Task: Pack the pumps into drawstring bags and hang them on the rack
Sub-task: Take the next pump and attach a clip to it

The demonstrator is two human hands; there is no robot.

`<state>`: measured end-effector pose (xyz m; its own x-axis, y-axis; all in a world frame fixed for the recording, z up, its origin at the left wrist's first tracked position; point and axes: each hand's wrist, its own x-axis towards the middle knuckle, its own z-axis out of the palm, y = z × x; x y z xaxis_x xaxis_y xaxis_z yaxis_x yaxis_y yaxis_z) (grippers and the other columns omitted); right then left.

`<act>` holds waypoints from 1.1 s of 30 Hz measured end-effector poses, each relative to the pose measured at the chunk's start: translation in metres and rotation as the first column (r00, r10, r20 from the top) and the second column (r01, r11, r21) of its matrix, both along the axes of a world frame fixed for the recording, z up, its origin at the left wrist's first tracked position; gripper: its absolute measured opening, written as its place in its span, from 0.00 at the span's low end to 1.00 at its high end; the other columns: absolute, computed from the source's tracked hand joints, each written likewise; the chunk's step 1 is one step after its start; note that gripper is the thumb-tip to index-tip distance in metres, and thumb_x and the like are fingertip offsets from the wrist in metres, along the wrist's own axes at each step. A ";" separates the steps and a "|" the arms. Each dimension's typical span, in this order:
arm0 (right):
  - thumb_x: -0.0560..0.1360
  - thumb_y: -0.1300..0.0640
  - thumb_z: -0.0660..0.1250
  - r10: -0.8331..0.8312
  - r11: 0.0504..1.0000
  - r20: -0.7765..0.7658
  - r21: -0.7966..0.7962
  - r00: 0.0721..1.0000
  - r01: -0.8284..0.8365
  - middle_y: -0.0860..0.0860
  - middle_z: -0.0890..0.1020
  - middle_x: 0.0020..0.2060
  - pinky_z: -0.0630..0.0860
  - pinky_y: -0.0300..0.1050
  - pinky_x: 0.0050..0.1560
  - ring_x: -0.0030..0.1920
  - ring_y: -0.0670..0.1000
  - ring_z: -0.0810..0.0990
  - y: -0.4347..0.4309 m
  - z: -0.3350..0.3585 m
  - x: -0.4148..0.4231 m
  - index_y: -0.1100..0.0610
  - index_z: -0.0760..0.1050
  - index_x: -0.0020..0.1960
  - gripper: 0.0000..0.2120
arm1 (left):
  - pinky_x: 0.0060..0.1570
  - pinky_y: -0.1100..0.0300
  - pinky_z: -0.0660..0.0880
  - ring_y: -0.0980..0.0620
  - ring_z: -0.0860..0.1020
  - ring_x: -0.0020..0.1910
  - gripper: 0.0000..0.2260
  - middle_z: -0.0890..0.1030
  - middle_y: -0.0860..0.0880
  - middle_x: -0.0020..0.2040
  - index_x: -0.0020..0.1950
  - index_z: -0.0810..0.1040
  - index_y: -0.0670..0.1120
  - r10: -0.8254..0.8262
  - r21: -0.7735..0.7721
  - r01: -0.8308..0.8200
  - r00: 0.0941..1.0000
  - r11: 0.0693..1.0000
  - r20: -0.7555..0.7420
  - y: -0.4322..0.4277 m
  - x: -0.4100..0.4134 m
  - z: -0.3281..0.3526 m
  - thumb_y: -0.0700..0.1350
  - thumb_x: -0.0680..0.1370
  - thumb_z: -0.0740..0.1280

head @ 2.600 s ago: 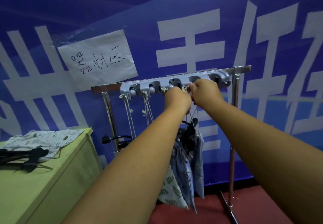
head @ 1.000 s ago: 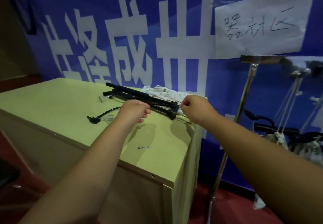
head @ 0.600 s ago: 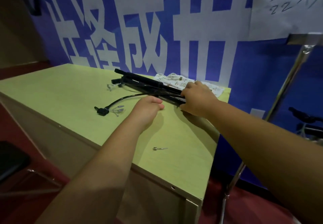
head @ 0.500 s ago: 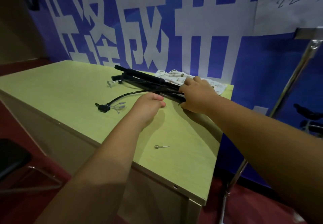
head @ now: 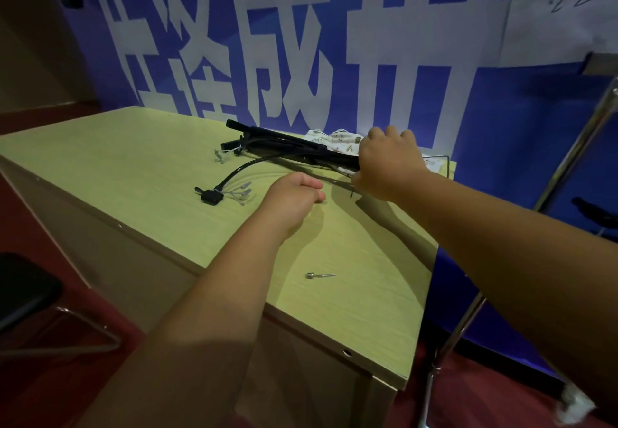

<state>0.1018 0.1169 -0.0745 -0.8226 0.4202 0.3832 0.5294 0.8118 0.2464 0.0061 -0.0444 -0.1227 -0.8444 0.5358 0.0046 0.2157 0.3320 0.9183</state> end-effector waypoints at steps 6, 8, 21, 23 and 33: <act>0.84 0.44 0.68 -0.005 0.994 -0.026 -0.108 1.000 0.002 0.53 0.77 0.48 0.73 0.53 0.52 0.45 0.55 0.77 -0.013 0.013 0.000 0.57 0.78 0.65 0.18 | 0.49 0.58 0.78 0.53 0.83 0.46 0.09 0.87 0.49 0.47 0.56 0.85 0.47 -0.021 0.030 0.018 0.995 0.999 0.100 0.004 -0.007 0.008 0.38 0.77 0.73; 0.83 0.44 0.69 -0.014 0.984 -0.039 -0.177 0.999 0.007 0.52 0.77 0.42 0.74 0.47 0.42 0.39 0.52 0.77 -0.016 0.018 0.000 0.56 0.79 0.59 0.16 | 0.41 0.59 0.76 0.51 0.81 0.42 0.08 0.85 0.47 0.47 0.58 0.82 0.44 -0.012 0.076 -0.001 0.985 0.997 0.175 0.006 -0.010 0.014 0.36 0.80 0.69; 0.78 0.47 0.74 -0.011 0.664 -0.184 -0.736 0.983 -0.131 0.54 0.87 0.36 0.84 0.47 0.41 0.36 0.51 0.85 -0.006 0.023 0.011 0.59 0.85 0.50 0.14 | 0.49 0.55 0.78 0.49 0.78 0.60 0.36 0.66 0.49 0.81 0.86 0.53 0.59 0.258 0.153 -0.241 0.960 0.958 -0.105 -0.014 -0.055 0.051 0.40 0.82 0.65; 0.78 0.48 0.75 0.025 0.654 -0.190 -0.739 0.981 -0.160 0.53 0.87 0.38 0.86 0.49 0.45 0.38 0.52 0.86 -0.008 0.023 0.015 0.57 0.84 0.50 0.11 | 0.56 0.48 0.80 0.45 0.79 0.62 0.35 0.71 0.50 0.75 0.84 0.57 0.59 0.266 0.103 -0.250 0.941 0.963 -0.209 -0.015 -0.062 0.060 0.39 0.81 0.65; 0.79 0.52 0.75 0.078 0.467 -0.274 -0.840 0.959 -0.278 0.55 0.88 0.40 0.85 0.48 0.45 0.38 0.50 0.86 -0.008 0.014 0.039 0.56 0.83 0.52 0.07 | 0.61 0.46 0.78 0.41 0.77 0.65 0.18 0.75 0.44 0.71 0.73 0.77 0.48 0.360 -0.027 -0.410 0.829 0.912 -0.428 -0.029 -0.087 0.066 0.46 0.83 0.66</act>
<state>0.1411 0.1087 -0.0602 -0.8813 0.4697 0.0522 0.2974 0.6370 -0.7111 -0.0811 -0.0729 -0.0571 -0.9178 0.1856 0.3511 0.3922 0.5624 0.7280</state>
